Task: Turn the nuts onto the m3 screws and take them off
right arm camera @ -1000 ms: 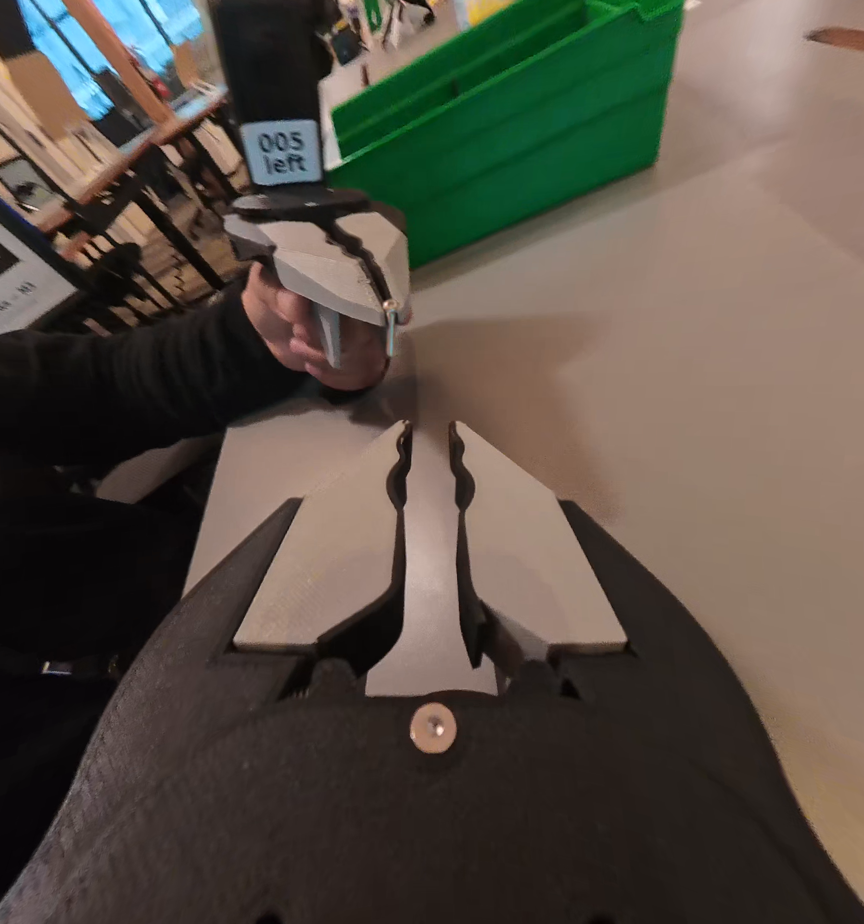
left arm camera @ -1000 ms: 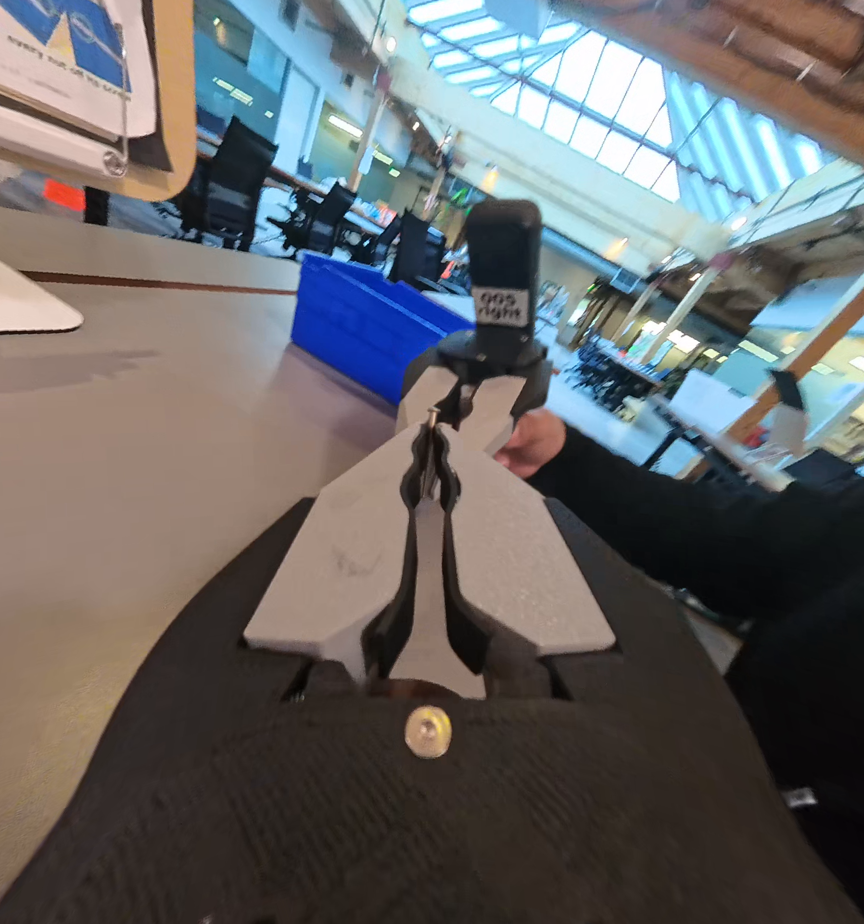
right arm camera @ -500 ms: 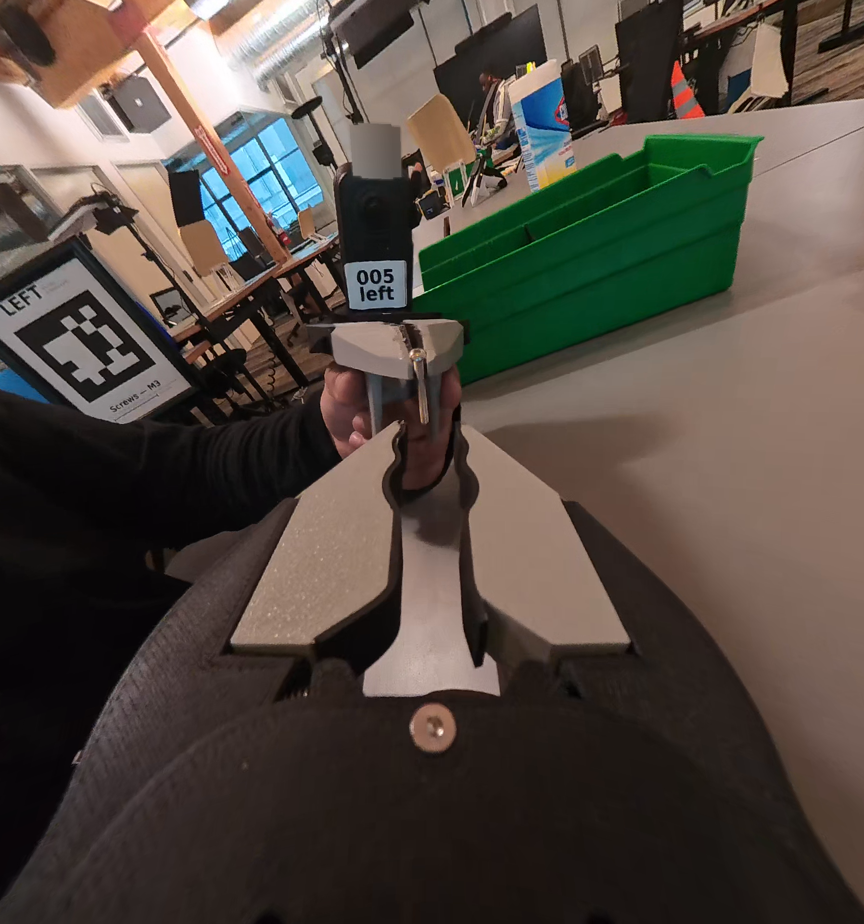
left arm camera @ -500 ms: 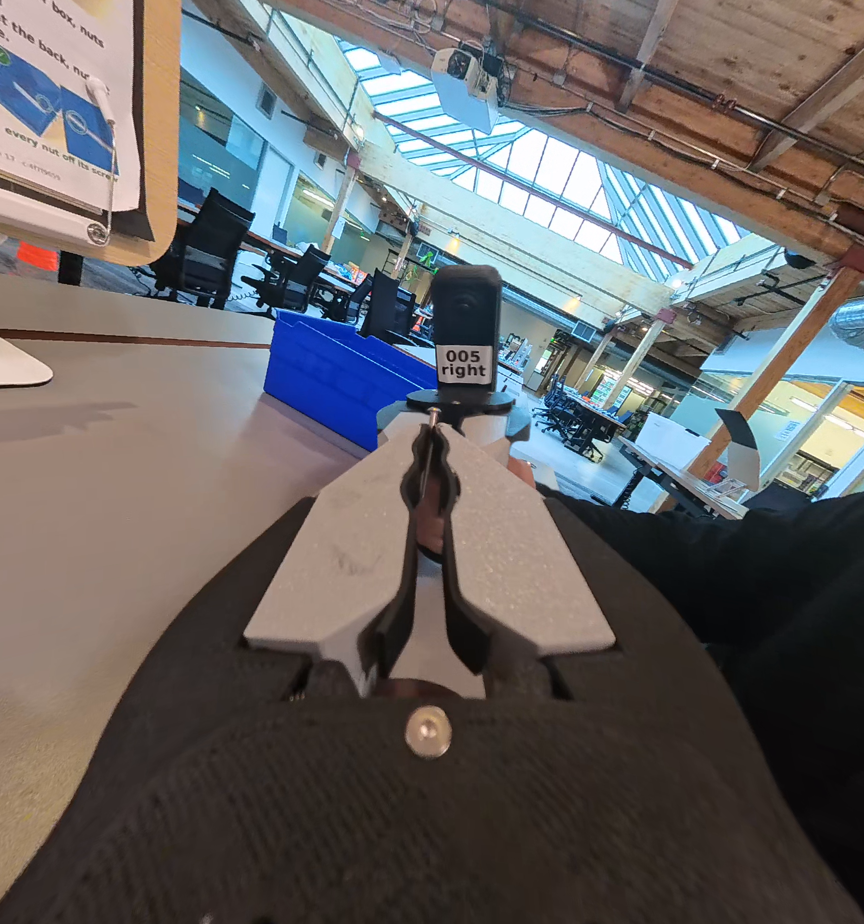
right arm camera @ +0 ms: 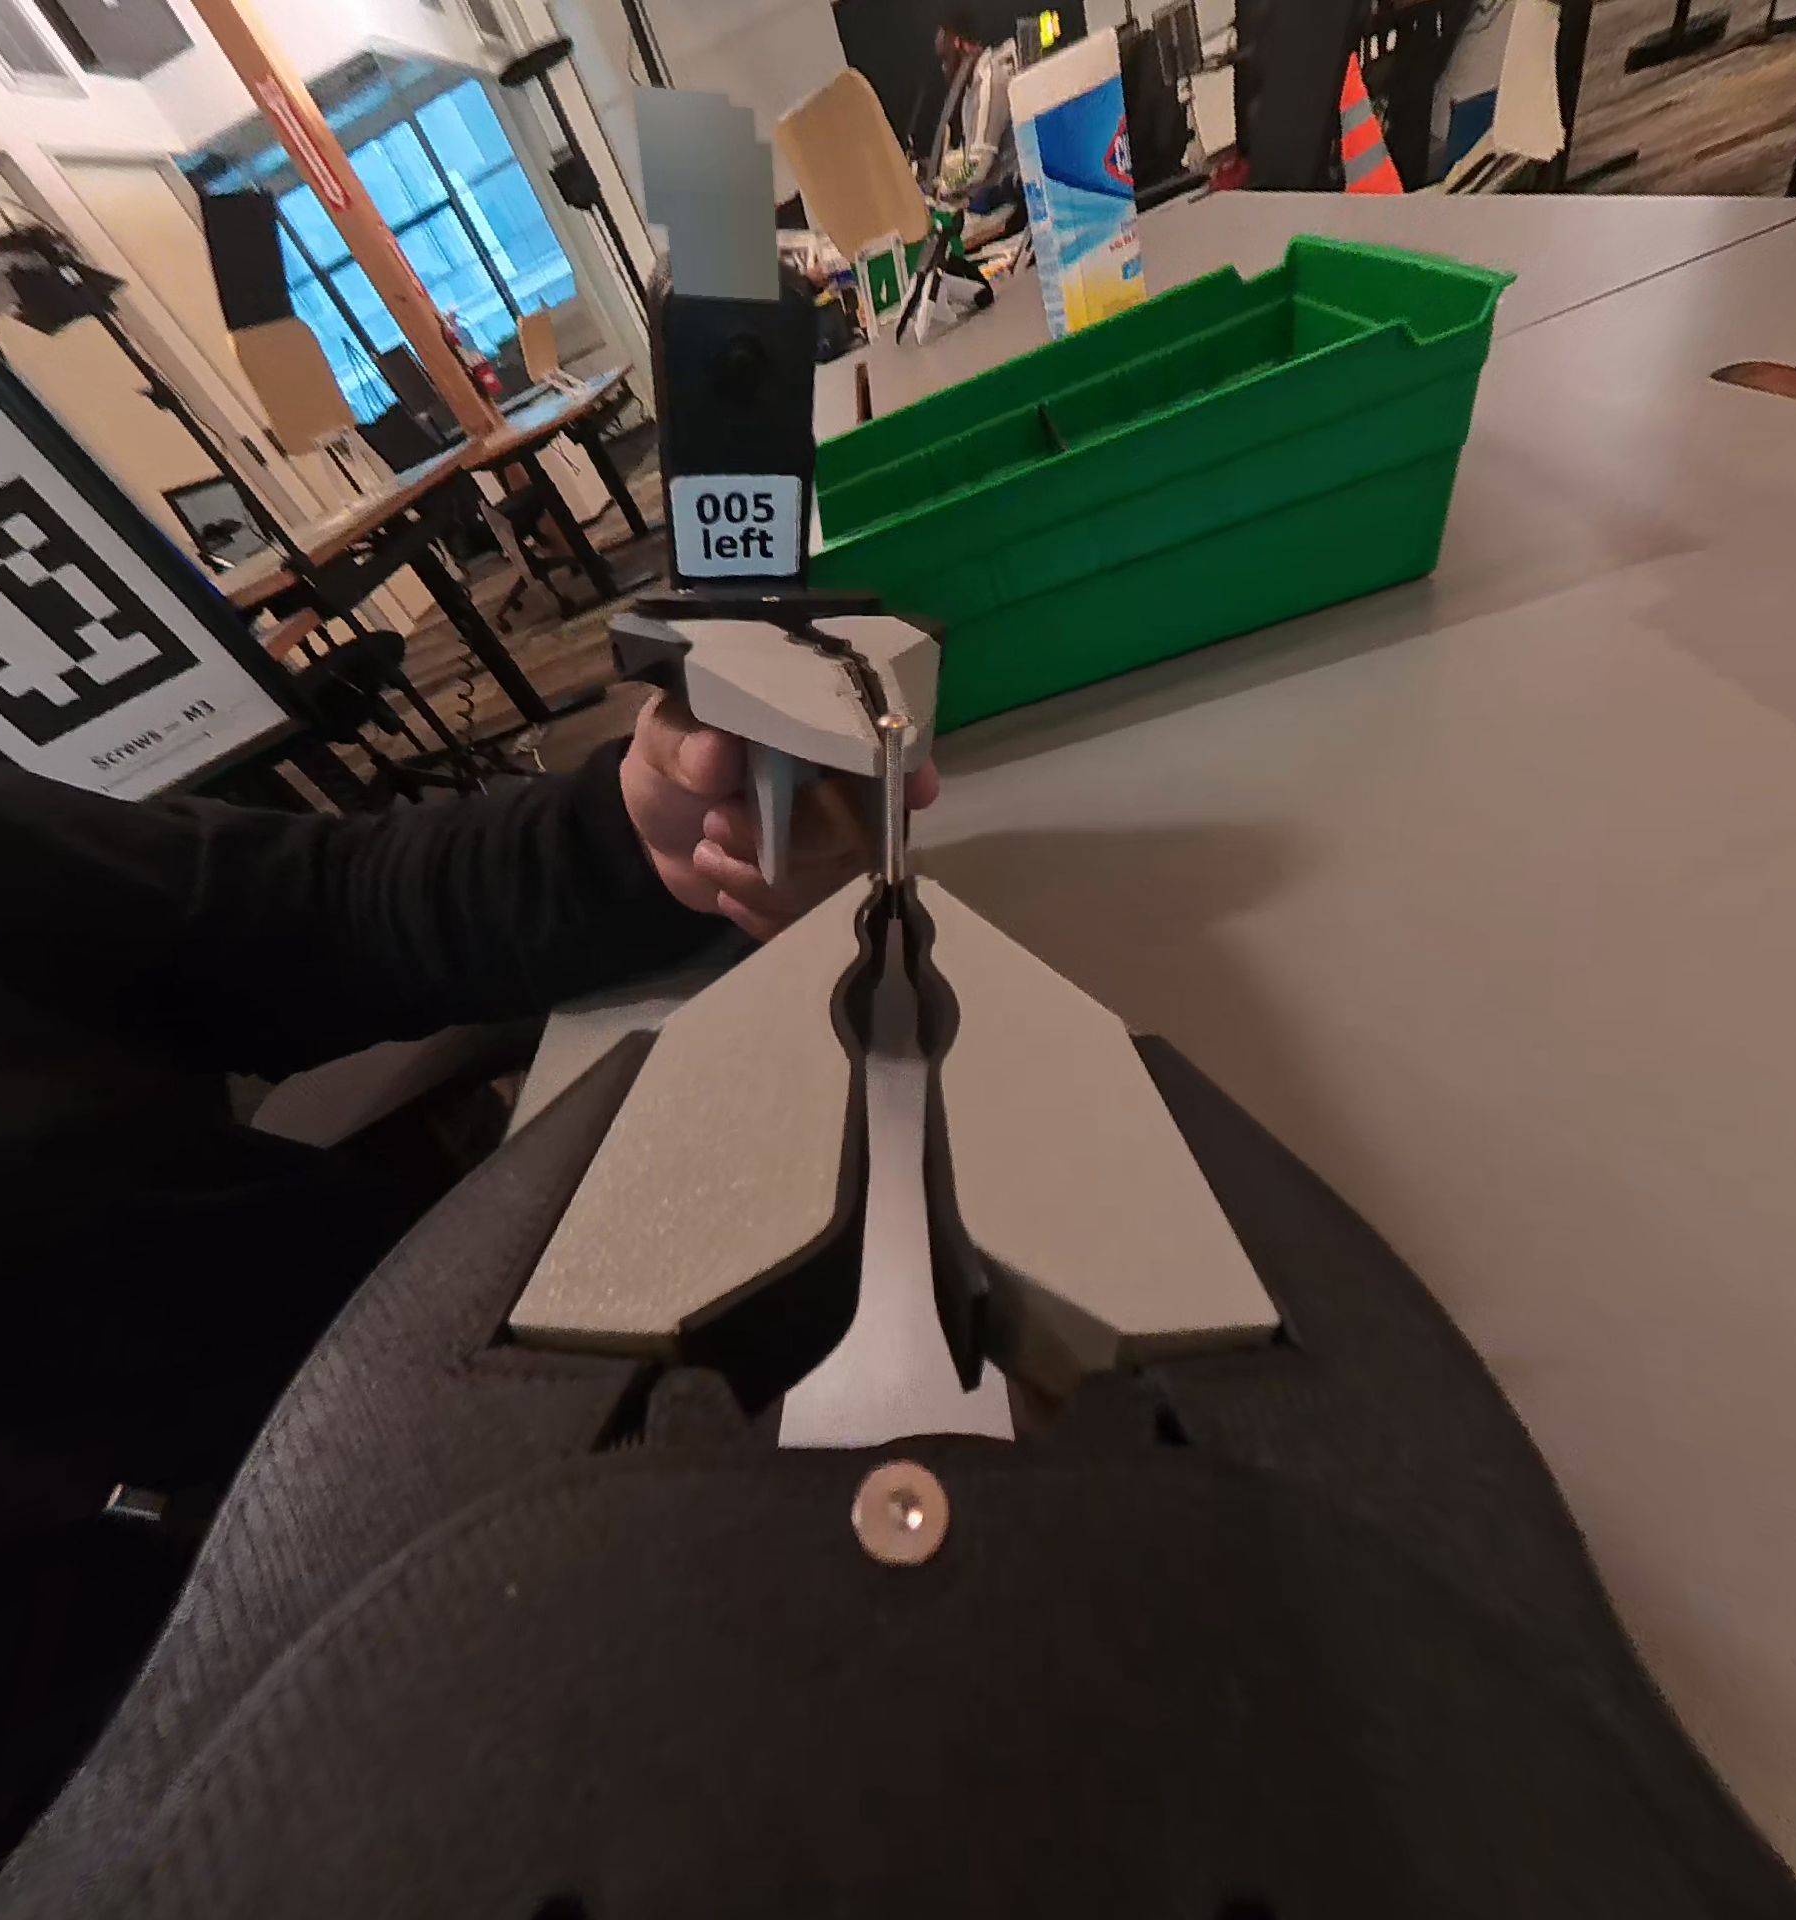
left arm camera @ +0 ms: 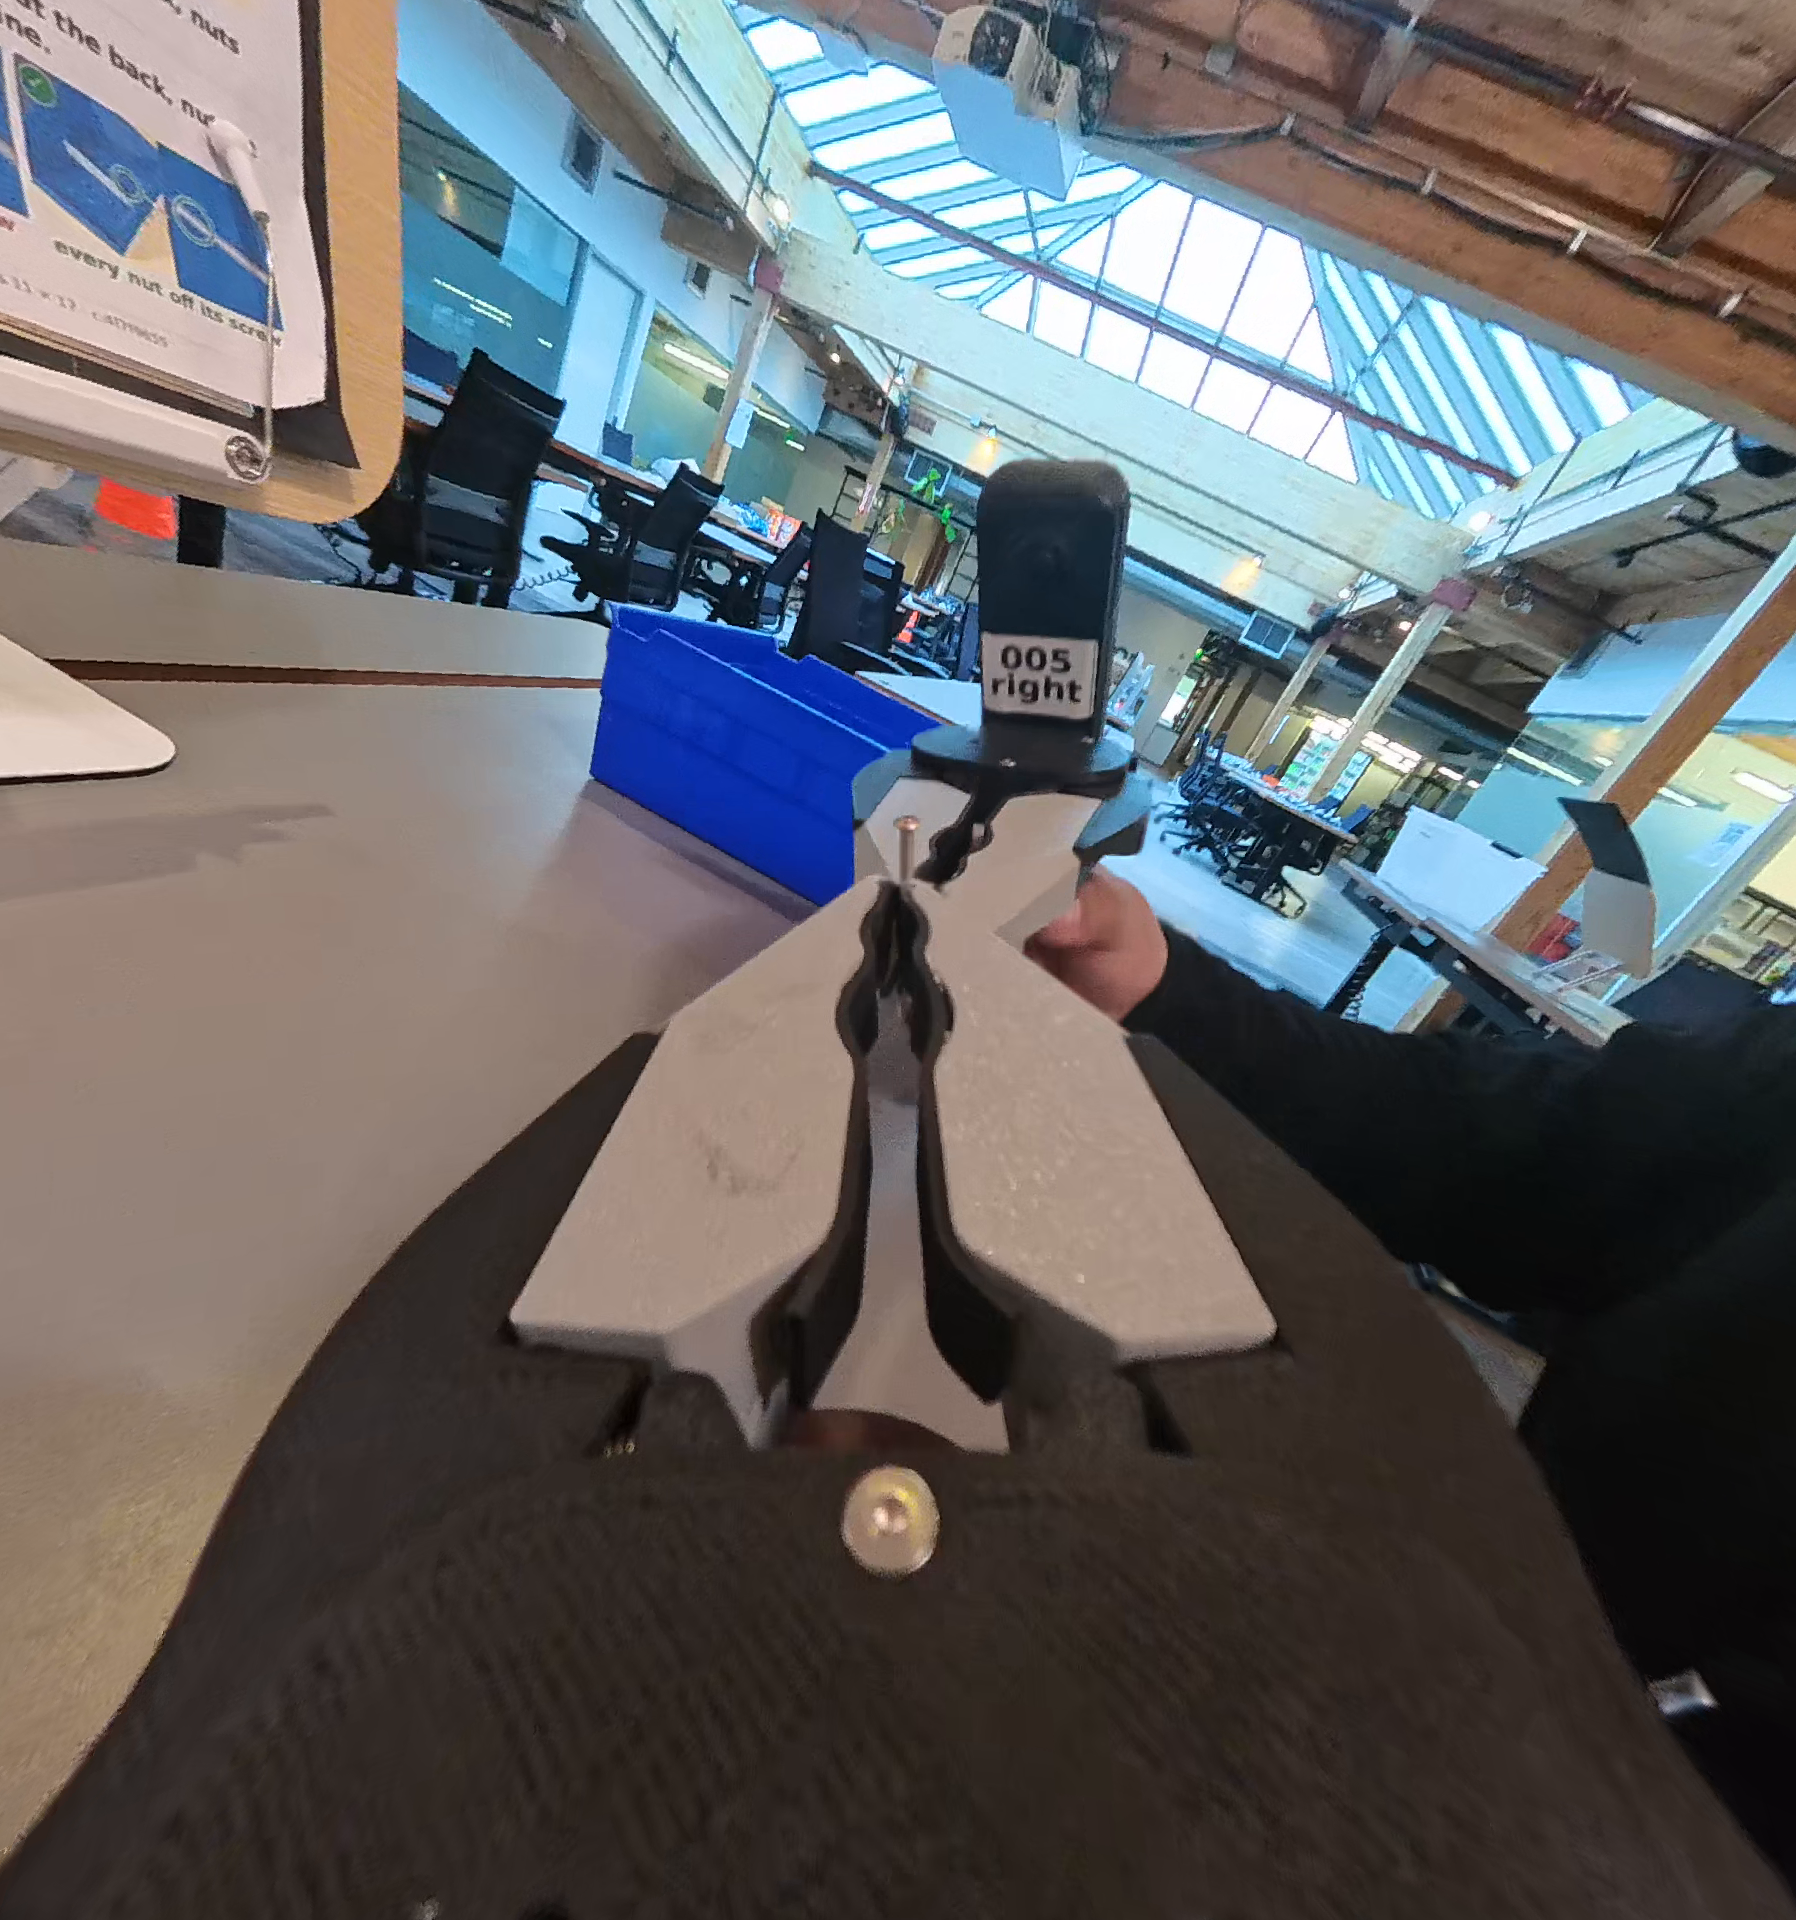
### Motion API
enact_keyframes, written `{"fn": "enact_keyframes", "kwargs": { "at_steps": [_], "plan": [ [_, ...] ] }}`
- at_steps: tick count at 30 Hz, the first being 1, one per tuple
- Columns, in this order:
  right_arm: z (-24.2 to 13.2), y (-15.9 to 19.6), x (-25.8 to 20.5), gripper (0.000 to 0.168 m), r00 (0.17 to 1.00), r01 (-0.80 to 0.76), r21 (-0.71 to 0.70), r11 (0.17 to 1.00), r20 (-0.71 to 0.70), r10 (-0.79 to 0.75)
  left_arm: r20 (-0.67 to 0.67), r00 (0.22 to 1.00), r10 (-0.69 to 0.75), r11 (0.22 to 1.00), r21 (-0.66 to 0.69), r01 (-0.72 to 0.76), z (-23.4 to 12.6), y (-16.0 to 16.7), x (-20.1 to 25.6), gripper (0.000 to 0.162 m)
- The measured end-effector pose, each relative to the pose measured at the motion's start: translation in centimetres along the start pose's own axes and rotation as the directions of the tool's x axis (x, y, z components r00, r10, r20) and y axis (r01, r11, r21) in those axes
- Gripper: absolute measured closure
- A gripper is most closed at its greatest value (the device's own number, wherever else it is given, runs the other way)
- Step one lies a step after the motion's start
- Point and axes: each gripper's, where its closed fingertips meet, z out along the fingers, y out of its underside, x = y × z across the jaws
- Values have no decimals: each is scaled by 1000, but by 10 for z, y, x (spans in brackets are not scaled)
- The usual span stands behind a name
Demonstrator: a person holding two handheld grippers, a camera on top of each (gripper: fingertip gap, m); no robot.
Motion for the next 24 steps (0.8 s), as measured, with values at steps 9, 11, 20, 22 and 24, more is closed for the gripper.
{"fn": "enact_keyframes", "kwargs": {
  "at_steps": [9, 11, 20, 22, 24],
  "plan": [
    [-13, 23, 17, 168, 990, 71, -177, 982, -111, -91, 95, 974, 207, 959, -214, -183, -2, 26, -12, 144],
    [-16, 38, 24, 168, 971, 133, -296, 946, -152, -184, 134, 930, 341, 901, -330, -283, -5, 39, -23, 136],
    [-24, 84, 38, 168, 870, 261, -638, 724, -170, -462, 14, 797, 604, 651, -585, -483, -2, 88, -25, 136],
    [-23, 88, 38, 168, 860, 273, -665, 696, -156, -486, 15, 804, 595, 660, -581, -477, -1, 87, -25, 136],
    [-21, 92, 35, 168, 859, 285, -676, 680, -135, -494, 9, 812, 583, 669, -573, -473, 0, 87, -23, 141]
  ]
}}
